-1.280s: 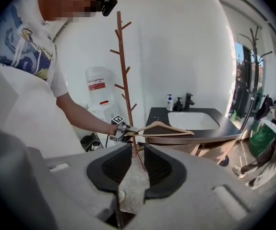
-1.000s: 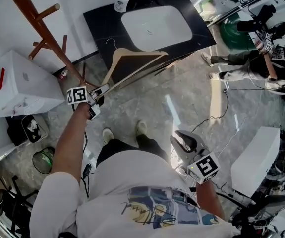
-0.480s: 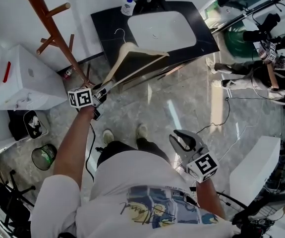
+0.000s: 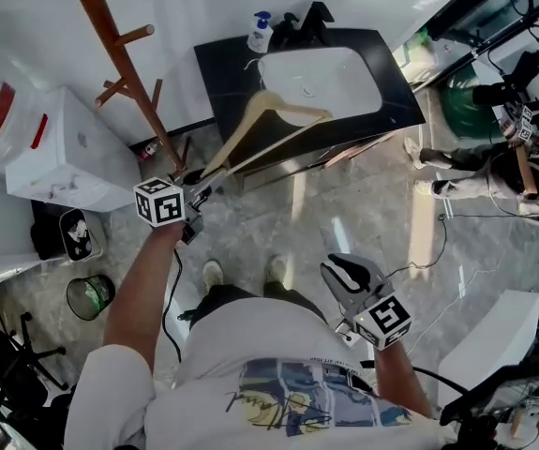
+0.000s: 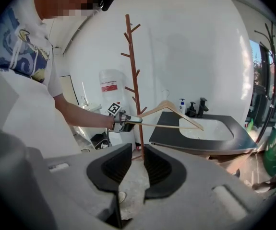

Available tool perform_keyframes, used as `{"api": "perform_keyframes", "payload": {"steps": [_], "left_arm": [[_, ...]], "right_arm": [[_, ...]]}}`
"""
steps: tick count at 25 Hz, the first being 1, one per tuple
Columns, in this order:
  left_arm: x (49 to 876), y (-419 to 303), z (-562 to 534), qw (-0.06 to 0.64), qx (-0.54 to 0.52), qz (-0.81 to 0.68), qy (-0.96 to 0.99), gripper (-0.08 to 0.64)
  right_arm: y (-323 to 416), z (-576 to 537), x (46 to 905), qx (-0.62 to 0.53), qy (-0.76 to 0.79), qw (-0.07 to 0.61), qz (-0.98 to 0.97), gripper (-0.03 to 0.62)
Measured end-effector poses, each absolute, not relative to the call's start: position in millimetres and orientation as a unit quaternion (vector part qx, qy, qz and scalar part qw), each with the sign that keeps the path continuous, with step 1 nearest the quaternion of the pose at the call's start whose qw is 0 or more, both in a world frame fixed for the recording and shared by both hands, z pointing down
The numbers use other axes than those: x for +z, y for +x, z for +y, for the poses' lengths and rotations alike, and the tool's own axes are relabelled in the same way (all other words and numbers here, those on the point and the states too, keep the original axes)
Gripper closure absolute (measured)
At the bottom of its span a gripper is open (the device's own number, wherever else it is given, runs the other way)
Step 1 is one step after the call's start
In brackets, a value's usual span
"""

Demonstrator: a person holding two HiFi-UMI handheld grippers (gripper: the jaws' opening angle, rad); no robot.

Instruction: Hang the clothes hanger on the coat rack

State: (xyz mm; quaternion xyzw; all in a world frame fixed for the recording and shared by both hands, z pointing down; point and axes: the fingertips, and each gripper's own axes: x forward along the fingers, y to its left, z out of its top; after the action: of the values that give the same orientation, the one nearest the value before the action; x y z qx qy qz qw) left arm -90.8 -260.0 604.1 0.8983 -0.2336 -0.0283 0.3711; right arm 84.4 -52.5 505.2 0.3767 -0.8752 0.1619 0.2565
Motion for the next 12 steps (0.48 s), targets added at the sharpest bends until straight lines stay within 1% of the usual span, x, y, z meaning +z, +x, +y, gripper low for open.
{"api": "perform_keyframes", "payload": {"steps": [12], "left_arm": [[446.8,-130.4,-220.2,0.267,-0.051,-0.291,0.917,0.532]], "right_arm": [[88.6,-81.6,499.0,0.132,0.300,0.223,-0.918,0.512]]}}
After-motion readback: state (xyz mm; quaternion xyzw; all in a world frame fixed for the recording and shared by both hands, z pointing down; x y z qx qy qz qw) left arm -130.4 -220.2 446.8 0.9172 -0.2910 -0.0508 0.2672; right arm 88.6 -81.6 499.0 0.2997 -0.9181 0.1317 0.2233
